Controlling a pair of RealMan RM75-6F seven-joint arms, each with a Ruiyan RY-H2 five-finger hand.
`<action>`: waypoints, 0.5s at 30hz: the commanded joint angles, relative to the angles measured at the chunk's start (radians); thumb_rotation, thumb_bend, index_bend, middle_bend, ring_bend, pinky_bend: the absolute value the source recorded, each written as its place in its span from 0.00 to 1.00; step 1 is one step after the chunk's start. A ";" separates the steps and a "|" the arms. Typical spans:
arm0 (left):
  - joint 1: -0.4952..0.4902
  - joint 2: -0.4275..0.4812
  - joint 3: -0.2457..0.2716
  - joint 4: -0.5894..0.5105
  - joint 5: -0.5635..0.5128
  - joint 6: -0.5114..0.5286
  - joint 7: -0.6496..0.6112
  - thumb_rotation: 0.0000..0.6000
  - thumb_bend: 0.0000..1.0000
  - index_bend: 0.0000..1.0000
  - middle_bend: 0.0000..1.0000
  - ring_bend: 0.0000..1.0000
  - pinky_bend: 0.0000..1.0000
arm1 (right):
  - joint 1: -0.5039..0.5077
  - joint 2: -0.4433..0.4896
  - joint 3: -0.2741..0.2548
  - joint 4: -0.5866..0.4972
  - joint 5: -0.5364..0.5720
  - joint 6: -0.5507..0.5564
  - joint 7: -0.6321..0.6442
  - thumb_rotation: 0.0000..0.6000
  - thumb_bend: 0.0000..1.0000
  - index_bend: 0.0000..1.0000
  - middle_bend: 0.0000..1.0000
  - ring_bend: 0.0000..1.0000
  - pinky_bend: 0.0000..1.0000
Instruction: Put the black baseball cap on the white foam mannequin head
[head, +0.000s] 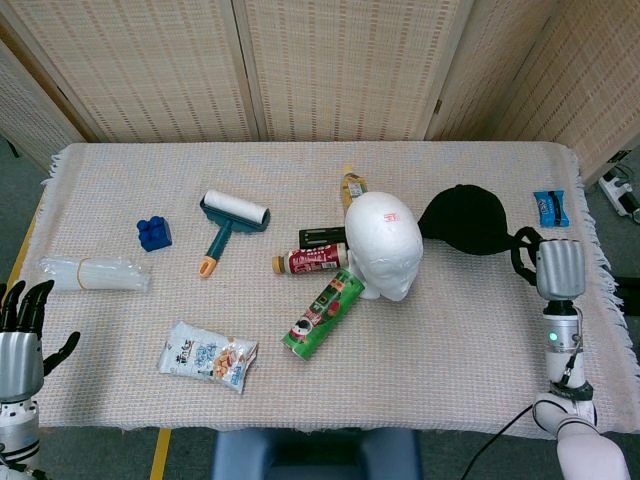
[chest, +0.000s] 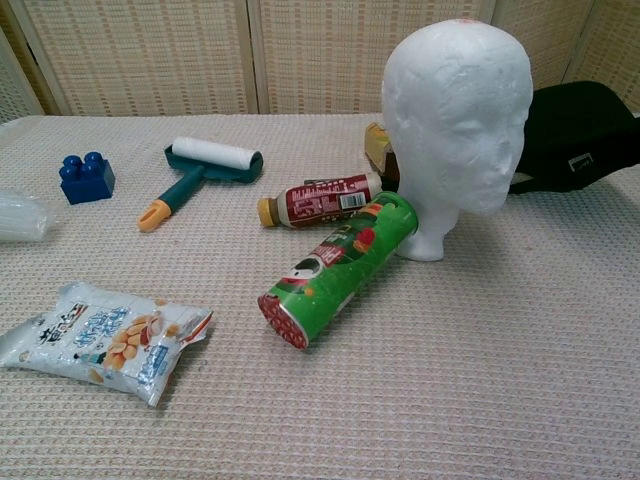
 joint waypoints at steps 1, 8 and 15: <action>0.001 0.002 0.002 -0.004 0.003 0.003 0.000 1.00 0.15 0.16 0.25 0.16 0.14 | 0.006 0.008 0.007 -0.008 0.006 0.006 0.001 1.00 0.42 0.81 1.00 1.00 1.00; 0.003 0.007 0.004 -0.015 0.006 0.006 0.000 1.00 0.15 0.16 0.25 0.16 0.14 | 0.029 0.033 0.037 -0.028 0.028 0.032 -0.004 1.00 0.42 0.81 1.00 1.00 1.00; 0.005 0.013 0.004 -0.026 0.006 0.006 -0.004 1.00 0.15 0.16 0.25 0.16 0.14 | 0.070 0.075 0.080 -0.061 0.056 0.063 -0.015 1.00 0.42 0.82 1.00 1.00 1.00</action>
